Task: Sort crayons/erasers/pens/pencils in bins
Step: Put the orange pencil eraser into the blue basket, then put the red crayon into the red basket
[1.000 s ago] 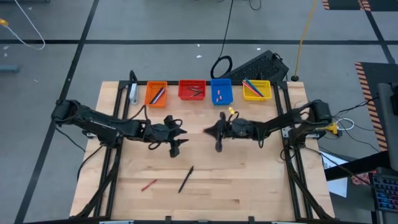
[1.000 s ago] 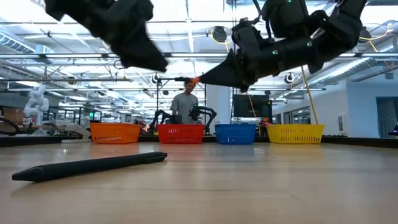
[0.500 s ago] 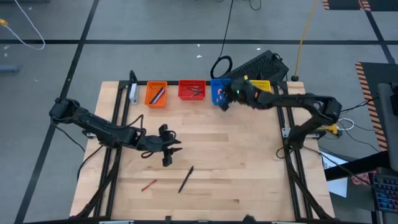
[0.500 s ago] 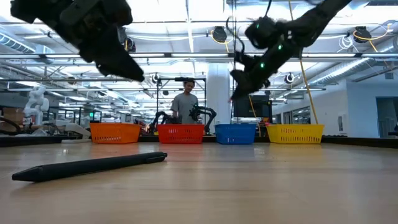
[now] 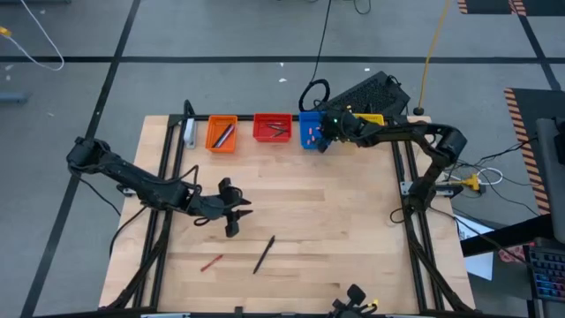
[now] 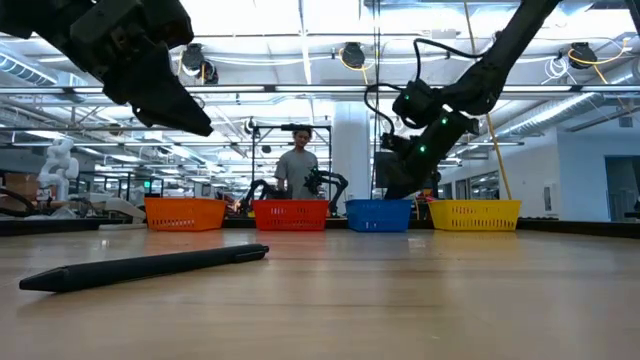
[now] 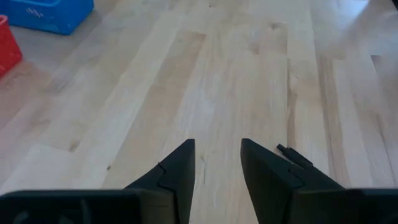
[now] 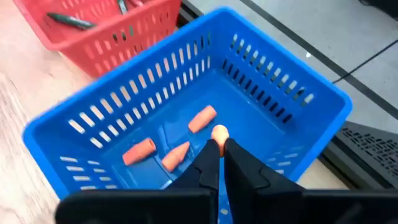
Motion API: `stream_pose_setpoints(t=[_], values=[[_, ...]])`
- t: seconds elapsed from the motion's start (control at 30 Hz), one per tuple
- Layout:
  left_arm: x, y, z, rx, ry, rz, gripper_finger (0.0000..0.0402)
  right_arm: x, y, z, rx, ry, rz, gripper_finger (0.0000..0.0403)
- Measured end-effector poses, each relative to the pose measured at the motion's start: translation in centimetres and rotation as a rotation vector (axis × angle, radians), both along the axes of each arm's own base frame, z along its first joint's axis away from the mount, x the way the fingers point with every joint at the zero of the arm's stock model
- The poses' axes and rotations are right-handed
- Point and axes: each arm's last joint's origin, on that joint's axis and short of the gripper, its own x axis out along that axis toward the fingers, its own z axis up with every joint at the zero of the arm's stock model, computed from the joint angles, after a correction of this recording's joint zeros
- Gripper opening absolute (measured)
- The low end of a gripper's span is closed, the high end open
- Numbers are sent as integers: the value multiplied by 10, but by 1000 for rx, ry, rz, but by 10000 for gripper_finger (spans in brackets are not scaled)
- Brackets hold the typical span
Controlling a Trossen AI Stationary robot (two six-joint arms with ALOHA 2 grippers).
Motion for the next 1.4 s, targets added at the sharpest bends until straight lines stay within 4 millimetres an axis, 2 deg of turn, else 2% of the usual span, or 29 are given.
stream_pose_setpoints(t=[0.2, 0.33, 0.53, 0.63, 0.73, 0.83, 0.93, 1.07, 1.27, 1.4], values=[[-2, 1, -3, -4, 31, 10, 131, 1, 0, 0, 8, -20, 0, 14], [-3, 0, -4, -21, 51, 2, 131, 1, 0, 0, 16, -27, -8, 37], [-6, -2, -7, -140, 109, -45, 131, 2, -1, 3, 9, -47, -16, 79], [-8, -3, -10, -207, 155, -39, 131, 1, 0, 8, 4, -68, -21, 94], [-14, -7, -13, -227, 237, -19, 130, 2, 8, 20, -27, -78, 11, 93], [-20, -16, -7, -230, 320, -2, 113, 3, 26, 37, -82, -109, 78, 61], [-24, -27, -1, -217, 405, 7, 74, 4, 54, 50, -144, -185, 138, 14], [-29, -42, 6, -259, 525, 35, 12, 3, 97, 53, -148, -301, 235, 11], [-38, -71, 9, -352, 710, 112, 3, -2, 156, 51, -243, -401, 284, 2], [-41, -98, 7, -429, 798, 170, 15, -6, 179, 51, -274, -432, 300, 1]])
